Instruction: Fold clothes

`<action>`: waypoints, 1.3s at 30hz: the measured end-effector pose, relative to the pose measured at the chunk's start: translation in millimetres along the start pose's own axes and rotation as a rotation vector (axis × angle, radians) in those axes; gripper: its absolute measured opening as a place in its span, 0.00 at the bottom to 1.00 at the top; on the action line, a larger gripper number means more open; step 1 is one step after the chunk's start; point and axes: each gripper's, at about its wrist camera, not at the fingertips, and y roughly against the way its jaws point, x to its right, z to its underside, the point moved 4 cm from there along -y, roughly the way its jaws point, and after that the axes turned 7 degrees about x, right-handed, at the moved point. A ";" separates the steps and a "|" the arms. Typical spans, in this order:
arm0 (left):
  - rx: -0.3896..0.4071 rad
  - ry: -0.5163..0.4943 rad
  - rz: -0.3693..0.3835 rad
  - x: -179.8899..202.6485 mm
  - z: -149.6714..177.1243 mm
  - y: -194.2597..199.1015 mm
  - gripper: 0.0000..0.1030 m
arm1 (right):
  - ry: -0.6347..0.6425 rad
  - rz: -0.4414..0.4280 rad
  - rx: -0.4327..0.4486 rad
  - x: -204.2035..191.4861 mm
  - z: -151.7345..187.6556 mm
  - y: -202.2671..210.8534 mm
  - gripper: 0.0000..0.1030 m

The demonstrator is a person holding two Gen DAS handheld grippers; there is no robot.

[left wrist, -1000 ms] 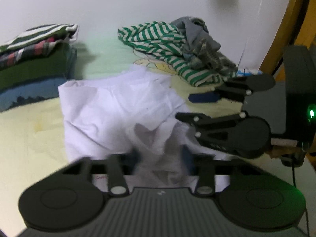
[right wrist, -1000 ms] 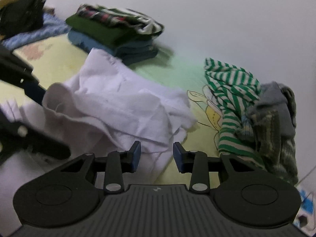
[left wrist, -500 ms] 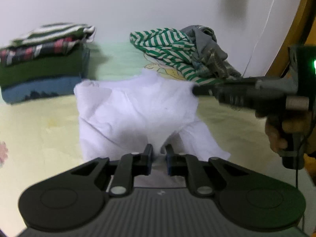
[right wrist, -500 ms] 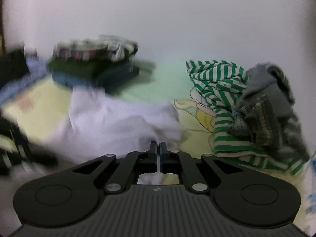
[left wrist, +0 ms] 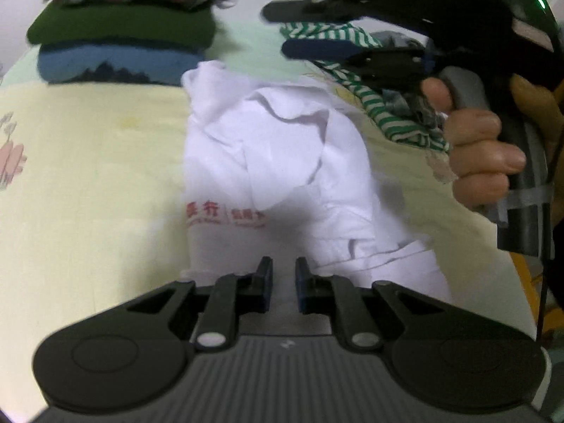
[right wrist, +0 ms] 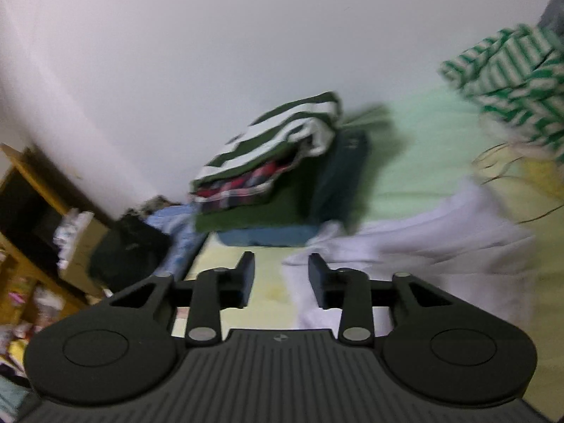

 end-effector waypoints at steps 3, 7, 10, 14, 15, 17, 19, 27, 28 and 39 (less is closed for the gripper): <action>0.037 -0.014 0.021 3.1 -5.5 8.7 0.09 | -0.024 -0.002 0.037 4.2 -1.9 12.6 0.38; 0.083 -0.128 0.043 20.3 -19.4 10.3 0.34 | 0.048 0.105 0.051 16.1 -3.6 36.4 0.41; 0.104 -0.237 0.049 34.5 -29.8 2.3 0.60 | 0.076 0.167 0.039 25.3 1.4 44.1 0.41; 0.048 -0.300 0.059 37.3 -32.7 -19.2 0.60 | 0.090 0.207 0.041 31.6 6.8 49.3 0.41; 0.017 -0.298 0.069 35.7 -32.2 -26.2 0.53 | 0.090 0.209 0.043 32.1 7.8 49.5 0.41; -0.007 -0.309 0.085 36.9 -28.6 -29.2 0.12 | 0.102 0.214 0.046 32.6 9.2 49.7 0.41; 0.000 -0.313 0.080 37.0 -25.4 -25.1 0.04 | 0.129 0.220 0.047 32.0 9.9 49.6 0.41; 0.053 -0.210 0.021 12.1 -19.7 9.2 0.01 | 0.358 0.233 -0.026 9.6 20.3 15.4 0.41; 0.047 -0.198 0.019 9.7 -16.5 10.8 0.01 | 0.391 0.235 -0.035 5.7 22.7 11.1 0.41; -0.003 -0.187 -0.024 2.1 1.3 10.9 0.03 | 0.407 0.302 -0.089 23.2 37.0 -35.4 0.34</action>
